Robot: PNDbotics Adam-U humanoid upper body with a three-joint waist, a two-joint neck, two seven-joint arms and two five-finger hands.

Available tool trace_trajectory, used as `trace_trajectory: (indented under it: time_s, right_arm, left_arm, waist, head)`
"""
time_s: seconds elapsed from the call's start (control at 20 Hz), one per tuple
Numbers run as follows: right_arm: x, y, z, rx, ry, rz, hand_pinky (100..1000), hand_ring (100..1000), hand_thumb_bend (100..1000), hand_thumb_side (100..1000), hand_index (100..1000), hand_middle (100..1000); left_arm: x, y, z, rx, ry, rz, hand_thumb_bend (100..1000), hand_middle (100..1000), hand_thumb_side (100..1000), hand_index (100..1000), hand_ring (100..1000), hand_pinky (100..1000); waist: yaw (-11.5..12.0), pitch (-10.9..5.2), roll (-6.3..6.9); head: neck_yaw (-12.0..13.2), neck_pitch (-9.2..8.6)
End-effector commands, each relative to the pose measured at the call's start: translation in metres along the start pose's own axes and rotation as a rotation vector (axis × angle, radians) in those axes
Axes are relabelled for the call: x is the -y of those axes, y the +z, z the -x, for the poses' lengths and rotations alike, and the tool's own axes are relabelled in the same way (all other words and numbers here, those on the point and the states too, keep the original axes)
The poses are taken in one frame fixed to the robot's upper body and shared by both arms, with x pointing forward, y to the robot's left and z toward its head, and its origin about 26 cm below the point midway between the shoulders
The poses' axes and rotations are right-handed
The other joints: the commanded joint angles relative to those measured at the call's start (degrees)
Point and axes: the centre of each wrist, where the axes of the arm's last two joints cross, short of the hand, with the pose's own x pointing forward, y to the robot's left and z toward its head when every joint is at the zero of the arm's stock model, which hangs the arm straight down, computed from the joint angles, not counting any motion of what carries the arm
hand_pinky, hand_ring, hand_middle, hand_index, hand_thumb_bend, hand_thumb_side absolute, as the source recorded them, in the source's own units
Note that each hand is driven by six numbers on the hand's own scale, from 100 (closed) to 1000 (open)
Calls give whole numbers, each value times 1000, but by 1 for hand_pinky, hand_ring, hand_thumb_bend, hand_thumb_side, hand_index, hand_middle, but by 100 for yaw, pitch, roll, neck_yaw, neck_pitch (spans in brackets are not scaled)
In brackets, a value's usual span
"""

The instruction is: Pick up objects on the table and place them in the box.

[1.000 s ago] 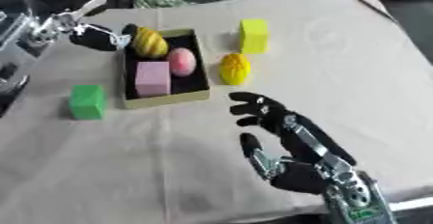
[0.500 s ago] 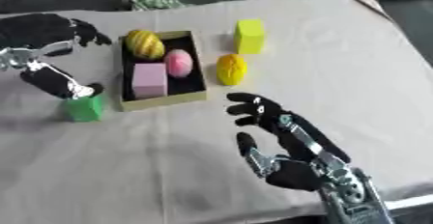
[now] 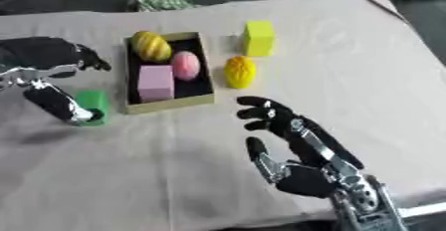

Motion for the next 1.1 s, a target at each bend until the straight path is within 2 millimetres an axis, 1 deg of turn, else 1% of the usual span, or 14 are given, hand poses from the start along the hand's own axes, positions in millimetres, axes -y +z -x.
trace_trajectory:
  time_s: [0.05, 0.1, 0.2, 0.25, 0.4, 0.45, 0.5, 0.55, 0.65, 0.8, 1.0, 1.1]
  right_arm:
    - [4, 0, -3, 4, 25, 2, 830, 903, 100, 393, 822, 929]
    - [4, 0, -3, 5, 26, 2, 830, 903, 100, 393, 822, 929]
    - [4, 0, -4, 5, 26, 3, 830, 903, 100, 392, 822, 929]
    - [4, 0, -4, 5, 26, 3, 830, 903, 100, 393, 822, 929]
    - [5, 0, -4, 4, 26, 6, 830, 903, 100, 389, 822, 929]
    - [5, 1, -4, 4, 27, 7, 831, 903, 100, 388, 822, 929]
    - [5, 1, -3, 3, 27, 8, 831, 903, 100, 387, 822, 929]
    - [5, 1, -3, 2, 27, 9, 831, 903, 100, 387, 822, 929]
    - [5, 1, -3, 1, 27, 10, 831, 903, 100, 386, 822, 929]
    - [5, 1, -3, -1, 28, 11, 831, 903, 100, 386, 822, 929]
    - [5, 2, -3, -4, 28, 10, 831, 903, 100, 383, 822, 929]
    - [5, 2, -2, -5, 27, 9, 831, 903, 100, 383, 822, 929]
  left_arm:
    - [2, 1, 10, -42, -9, 4, 499, 785, 572, 925, 749, 785]
    - [5, -1, 11, -49, -5, 11, 497, 784, 569, 924, 748, 784]
    - [11, -5, 12, -59, 3, 17, 491, 777, 532, 919, 742, 781]
    - [14, -7, 13, -64, 6, 17, 491, 768, 489, 910, 734, 777]
    - [19, -10, 13, -71, 12, 6, 450, 723, 461, 876, 693, 764]
    - [19, -10, 13, -71, 13, -3, 406, 678, 439, 841, 659, 753]
    - [18, -10, 13, -71, 14, -15, 378, 657, 427, 826, 646, 749]
    - [17, -9, 13, -70, 20, -30, 325, 612, 399, 794, 613, 738]
    - [11, -3, 14, -68, 40, -70, 258, 549, 365, 746, 565, 720]
    - [-4, 8, 15, -60, 60, -127, 224, 503, 347, 707, 529, 713]
    - [-28, 23, 16, -62, 69, -199, 216, 499, 335, 704, 528, 711]
    - [-38, 25, 16, -72, 65, -230, 223, 500, 335, 705, 530, 711]
  waist:
    - [5, -111, 3]
    - [5, -111, 1]
    - [3, -109, -3]
    - [2, -106, -6]
    - [-2, -101, -13]
    - [-3, -101, -14]
    - [-1, -100, -15]
    - [1, -100, -15]
    - [9, -102, -15]
    - [18, -111, -8]
    - [22, -123, -6]
    - [20, -129, -6]
  head:
    - [-15, 0]
    - [-18, -1]
    - [-21, -1]
    - [-21, -2]
    - [-22, 3]
    - [-21, 4]
    - [-21, 5]
    - [-24, 5]
    - [-35, 3]
    - [-50, -2]
    - [-78, 1]
    - [-73, 3]
